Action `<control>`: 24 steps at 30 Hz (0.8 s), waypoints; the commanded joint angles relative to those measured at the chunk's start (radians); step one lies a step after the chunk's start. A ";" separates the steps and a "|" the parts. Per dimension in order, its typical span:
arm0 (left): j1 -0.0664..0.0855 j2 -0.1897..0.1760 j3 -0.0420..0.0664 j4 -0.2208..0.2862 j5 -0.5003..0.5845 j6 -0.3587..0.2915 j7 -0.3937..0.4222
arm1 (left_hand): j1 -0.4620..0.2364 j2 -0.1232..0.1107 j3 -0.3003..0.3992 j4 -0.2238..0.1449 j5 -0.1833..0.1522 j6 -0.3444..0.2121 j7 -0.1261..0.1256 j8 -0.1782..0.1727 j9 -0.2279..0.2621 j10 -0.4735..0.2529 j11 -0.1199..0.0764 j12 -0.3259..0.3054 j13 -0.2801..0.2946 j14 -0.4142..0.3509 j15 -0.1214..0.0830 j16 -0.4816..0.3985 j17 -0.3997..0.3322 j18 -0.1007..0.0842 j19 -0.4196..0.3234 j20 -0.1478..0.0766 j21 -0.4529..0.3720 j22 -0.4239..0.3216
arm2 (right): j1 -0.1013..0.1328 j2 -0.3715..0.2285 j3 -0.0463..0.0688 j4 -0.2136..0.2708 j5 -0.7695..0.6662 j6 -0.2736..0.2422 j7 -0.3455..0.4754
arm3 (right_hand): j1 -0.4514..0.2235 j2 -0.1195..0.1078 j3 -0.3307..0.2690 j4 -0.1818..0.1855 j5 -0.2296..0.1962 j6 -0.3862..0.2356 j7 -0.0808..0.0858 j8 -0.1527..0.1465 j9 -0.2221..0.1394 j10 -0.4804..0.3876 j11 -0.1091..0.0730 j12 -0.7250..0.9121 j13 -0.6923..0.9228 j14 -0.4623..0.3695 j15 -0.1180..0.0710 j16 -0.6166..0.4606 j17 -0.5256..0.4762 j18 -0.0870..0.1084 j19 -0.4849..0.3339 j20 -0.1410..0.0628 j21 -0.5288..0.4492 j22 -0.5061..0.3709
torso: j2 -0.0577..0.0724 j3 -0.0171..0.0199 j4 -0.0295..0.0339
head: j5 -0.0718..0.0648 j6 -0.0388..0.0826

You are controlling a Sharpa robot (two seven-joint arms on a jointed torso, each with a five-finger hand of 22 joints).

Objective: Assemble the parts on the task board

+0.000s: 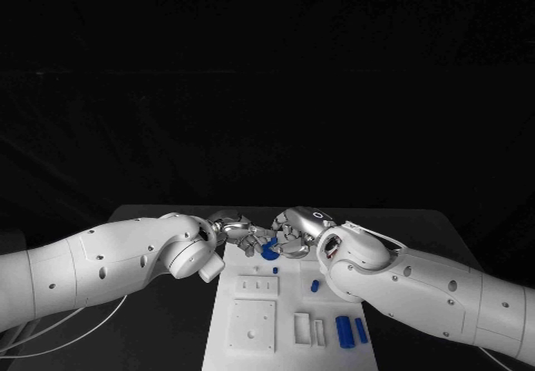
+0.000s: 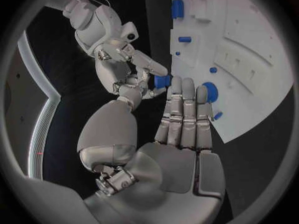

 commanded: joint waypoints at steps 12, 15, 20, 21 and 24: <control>0.000 0.013 -0.007 -0.003 -0.010 0.011 -0.010 | 0.011 0.010 0.001 0.006 -0.003 -0.001 0.003 -0.001 0.000 -0.004 0.003 -0.003 0.004 0.000 0.001 -0.008 -0.010 -0.005 -0.007 -0.001 0.000 0.016 | -0.002 0.010 0.000 0.008 -0.017 0.018 -0.002 | -0.001 -0.012 0.000 0.009 0.001 0.042 0.033 0.002 0.002 0.000 -0.003 -0.006 0.000 0.000 -0.010 -0.004 0.000 0.059 0.000 -0.007 -0.003 0.002 | 0.000 0.0015 -0.0016 | 0.000 -0.002; 0.000 0.013 -0.007 -0.002 -0.010 0.011 -0.008 | 0.014 0.013 0.001 0.005 -0.003 -0.003 0.004 -0.003 0.000 -0.004 0.004 -0.005 0.006 0.014 -0.003 0.000 -0.010 -0.003 0.000 -0.003 0.004 0.017 | -0.002 0.013 0.000 0.011 -0.017 0.020 -0.002 | 0.000 -0.012 0.000 0.009 0.001 0.042 0.033 0.001 0.002 0.000 -0.003 -0.006 -0.001 0.001 -0.010 -0.004 0.000 0.059 0.000 -0.007 -0.003 0.002 | 0.001 0.0019 -0.0022 | 0.000 -0.001; 0.000 0.016 -0.007 0.000 -0.006 0.015 -0.004 | 0.017 0.016 0.001 0.004 -0.003 -0.002 0.004 -0.004 0.000 -0.005 0.004 -0.007 0.007 0.013 -0.003 -0.001 -0.011 -0.002 0.002 -0.004 0.004 0.017 | -0.002 0.017 0.000 0.009 -0.017 0.023 -0.003 | 0.000 -0.012 0.000 0.010 0.001 0.042 0.033 0.001 0.002 0.000 -0.003 -0.006 -0.001 0.001 -0.010 -0.004 0.000 0.059 0.000 -0.007 -0.003 0.002 | 0.001 0.0012 -0.0005 | -0.002 -0.001; 0.000 0.016 -0.007 0.000 -0.004 0.017 -0.004 | 0.019 0.020 0.002 0.003 -0.003 -0.002 0.004 -0.004 0.000 -0.004 0.003 -0.007 0.008 0.013 -0.003 -0.001 -0.012 -0.002 0.002 -0.005 0.004 0.017 | -0.002 0.018 0.000 0.009 -0.017 0.023 -0.003 | 0.000 -0.012 0.001 0.010 0.001 0.042 0.033 0.001 0.002 0.000 -0.003 -0.006 -0.001 0.001 -0.010 -0.004 0.000 0.059 0.000 -0.007 -0.003 0.002 | 0.001 0.0010 -0.0003 | -0.003 -0.001; 0.000 0.016 -0.007 0.001 -0.002 0.022 -0.006 | 0.026 0.034 0.004 -0.002 -0.002 0.000 0.003 -0.004 0.001 -0.003 0.003 -0.008 0.010 0.011 -0.003 -0.003 -0.015 -0.003 0.001 -0.004 0.003 0.017 | -0.002 0.020 0.000 0.006 -0.016 0.023 -0.004 | 0.000 -0.012 0.001 0.011 0.001 0.042 0.033 0.001 0.002 0.000 -0.003 -0.006 -0.001 0.001 -0.010 -0.004 0.000 0.059 0.000 -0.007 -0.003 0.002 | 0.002 0.0006 -0.0009 | -0.003 -0.002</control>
